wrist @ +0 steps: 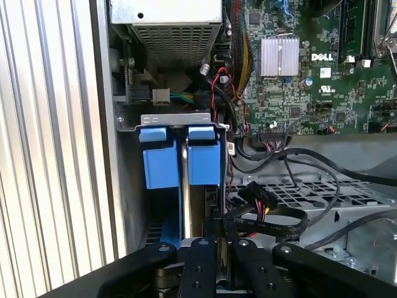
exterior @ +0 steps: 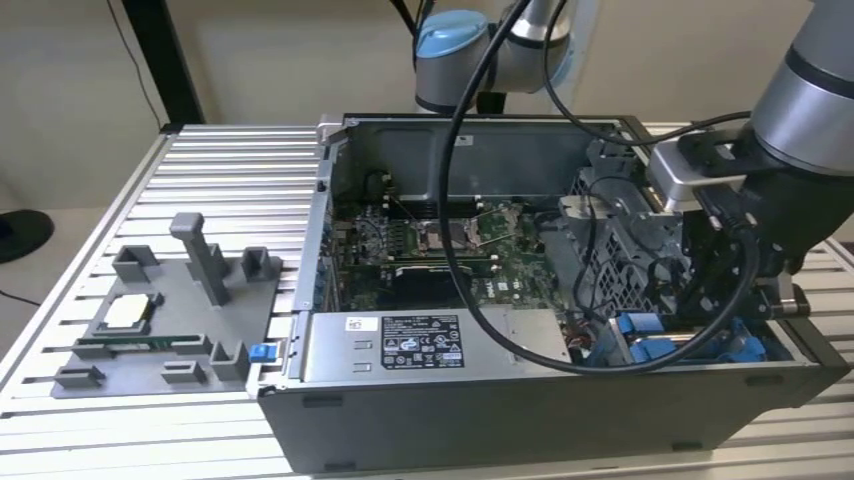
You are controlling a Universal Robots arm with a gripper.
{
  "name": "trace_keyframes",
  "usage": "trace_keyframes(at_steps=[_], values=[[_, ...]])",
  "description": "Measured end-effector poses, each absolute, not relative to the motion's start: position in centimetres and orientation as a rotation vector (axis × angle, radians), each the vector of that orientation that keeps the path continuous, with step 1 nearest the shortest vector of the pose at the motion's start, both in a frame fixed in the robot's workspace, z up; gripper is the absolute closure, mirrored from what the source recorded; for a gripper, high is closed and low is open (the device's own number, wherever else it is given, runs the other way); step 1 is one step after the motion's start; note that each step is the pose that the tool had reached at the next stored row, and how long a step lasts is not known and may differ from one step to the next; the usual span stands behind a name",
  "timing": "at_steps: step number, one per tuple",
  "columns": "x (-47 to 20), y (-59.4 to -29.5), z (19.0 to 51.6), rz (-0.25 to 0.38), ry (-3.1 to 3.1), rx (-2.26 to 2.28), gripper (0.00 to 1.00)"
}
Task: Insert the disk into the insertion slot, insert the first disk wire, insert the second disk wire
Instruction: 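Insert the second disk wire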
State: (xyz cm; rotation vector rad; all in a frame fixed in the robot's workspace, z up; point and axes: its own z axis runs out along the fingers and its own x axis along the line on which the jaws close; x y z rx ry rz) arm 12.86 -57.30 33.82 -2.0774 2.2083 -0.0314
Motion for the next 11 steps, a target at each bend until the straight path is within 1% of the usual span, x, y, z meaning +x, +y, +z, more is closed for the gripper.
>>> trace_keyframes(at_steps=[9, 10, 11], values=[[12.86, -57.31, 33.46, -0.031, 2.208, -2.077, 1.00], [12.87, -57.29, 33.41, -0.029, 2.207, -2.076, 0.00], [12.87, -57.30, 33.39, -0.029, 2.207, -2.076, 0.00]])
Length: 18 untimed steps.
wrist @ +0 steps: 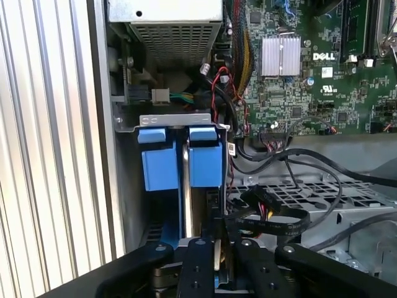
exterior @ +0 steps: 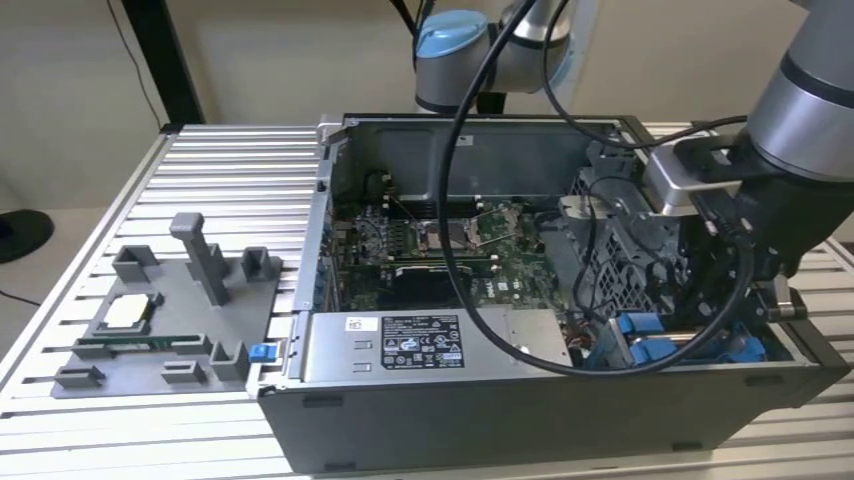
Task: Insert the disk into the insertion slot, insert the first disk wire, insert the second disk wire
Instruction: 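Insert the second disk wire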
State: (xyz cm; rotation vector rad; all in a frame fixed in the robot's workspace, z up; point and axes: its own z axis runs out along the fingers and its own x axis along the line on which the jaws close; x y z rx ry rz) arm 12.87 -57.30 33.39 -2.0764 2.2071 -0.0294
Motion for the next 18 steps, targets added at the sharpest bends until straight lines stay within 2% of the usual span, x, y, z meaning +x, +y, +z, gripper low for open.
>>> trace_keyframes(at_steps=[18], values=[[12.9, -57.3, 38.0, -0.029, 2.209, -2.077, 0.00]])
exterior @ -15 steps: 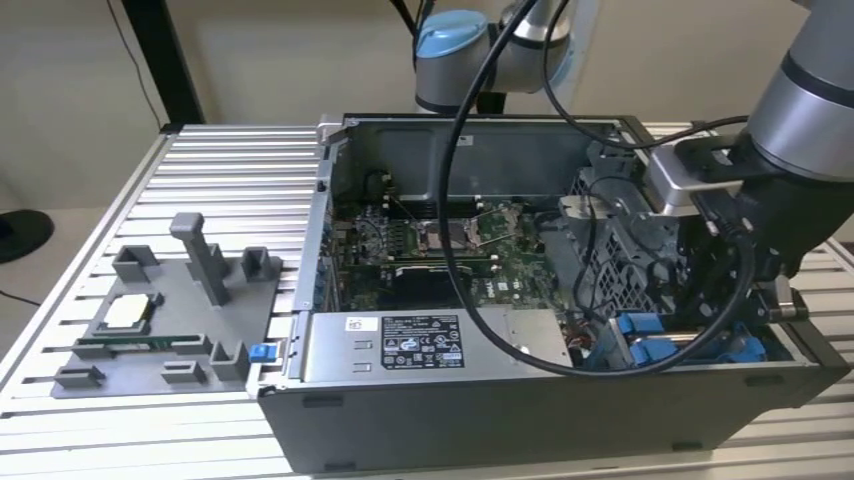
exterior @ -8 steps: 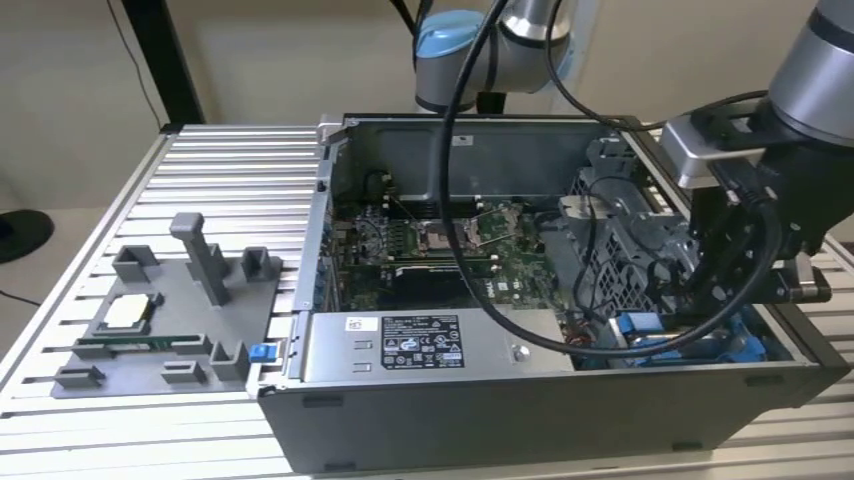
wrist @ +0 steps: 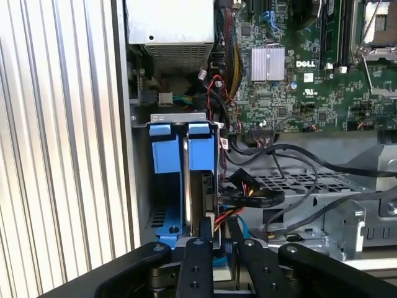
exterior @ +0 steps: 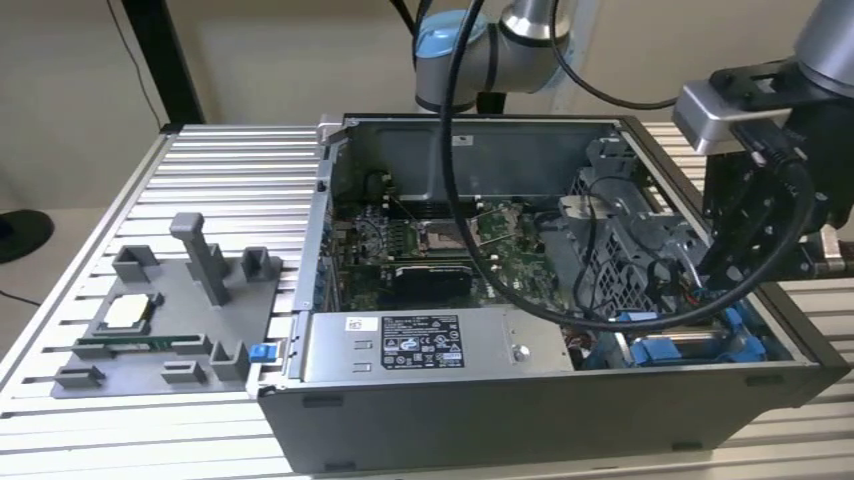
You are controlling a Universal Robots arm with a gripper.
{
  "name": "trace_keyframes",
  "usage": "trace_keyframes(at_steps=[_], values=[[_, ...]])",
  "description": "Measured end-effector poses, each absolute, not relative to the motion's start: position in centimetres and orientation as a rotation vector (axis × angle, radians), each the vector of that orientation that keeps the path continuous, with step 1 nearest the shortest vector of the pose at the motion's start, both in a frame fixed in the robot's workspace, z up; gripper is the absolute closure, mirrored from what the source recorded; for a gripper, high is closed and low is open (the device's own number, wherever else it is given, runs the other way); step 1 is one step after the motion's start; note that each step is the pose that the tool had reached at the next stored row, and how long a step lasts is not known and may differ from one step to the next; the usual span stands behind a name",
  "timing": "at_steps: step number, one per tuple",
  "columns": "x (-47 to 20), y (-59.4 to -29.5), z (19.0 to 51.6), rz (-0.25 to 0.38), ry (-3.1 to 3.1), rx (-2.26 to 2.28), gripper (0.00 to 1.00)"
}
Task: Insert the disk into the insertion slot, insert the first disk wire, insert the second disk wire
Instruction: 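Insert the second disk wire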
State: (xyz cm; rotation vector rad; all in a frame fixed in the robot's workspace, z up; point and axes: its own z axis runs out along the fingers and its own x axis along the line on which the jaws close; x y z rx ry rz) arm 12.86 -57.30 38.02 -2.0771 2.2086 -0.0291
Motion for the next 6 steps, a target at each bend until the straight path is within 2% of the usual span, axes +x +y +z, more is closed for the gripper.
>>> trace_keyframes(at_steps=[6], values=[[12.86, -57.30, 38.04, -0.029, 2.209, -2.077, 0.00]])
